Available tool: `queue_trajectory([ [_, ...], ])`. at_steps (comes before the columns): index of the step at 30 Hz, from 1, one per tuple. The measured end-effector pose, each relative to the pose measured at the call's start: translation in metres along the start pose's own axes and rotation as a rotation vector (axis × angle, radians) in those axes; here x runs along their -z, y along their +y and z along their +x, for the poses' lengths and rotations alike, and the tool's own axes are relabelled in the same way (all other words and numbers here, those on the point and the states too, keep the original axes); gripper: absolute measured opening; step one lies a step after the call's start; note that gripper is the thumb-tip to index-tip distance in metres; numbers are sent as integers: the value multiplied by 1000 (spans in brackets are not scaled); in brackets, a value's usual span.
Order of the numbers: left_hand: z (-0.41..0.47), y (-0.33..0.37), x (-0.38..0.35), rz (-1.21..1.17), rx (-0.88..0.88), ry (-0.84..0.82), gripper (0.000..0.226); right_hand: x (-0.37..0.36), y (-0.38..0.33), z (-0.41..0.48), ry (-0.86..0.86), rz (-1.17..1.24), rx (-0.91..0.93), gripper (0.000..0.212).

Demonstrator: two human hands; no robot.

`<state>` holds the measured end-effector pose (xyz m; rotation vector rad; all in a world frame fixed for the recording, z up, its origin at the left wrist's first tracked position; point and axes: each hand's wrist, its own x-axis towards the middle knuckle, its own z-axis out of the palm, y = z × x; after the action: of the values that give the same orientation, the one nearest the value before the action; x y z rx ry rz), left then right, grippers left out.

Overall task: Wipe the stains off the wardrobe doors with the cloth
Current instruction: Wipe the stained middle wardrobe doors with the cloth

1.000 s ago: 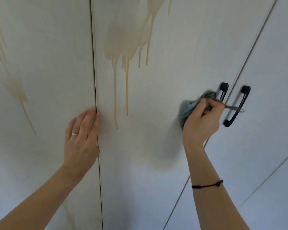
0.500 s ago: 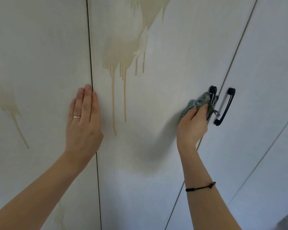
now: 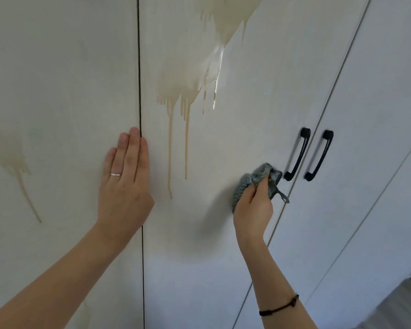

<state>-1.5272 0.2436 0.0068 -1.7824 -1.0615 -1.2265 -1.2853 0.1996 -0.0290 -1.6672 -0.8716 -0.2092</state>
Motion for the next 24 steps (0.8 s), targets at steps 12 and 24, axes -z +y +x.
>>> queue_trajectory([
  [12,1,3,-11,-8,39,65,70,-24,0,5,228,96,223,49],
  [24,0,3,-13,-6,40,79,68,-5,-76,79,447,70,321,47],
])
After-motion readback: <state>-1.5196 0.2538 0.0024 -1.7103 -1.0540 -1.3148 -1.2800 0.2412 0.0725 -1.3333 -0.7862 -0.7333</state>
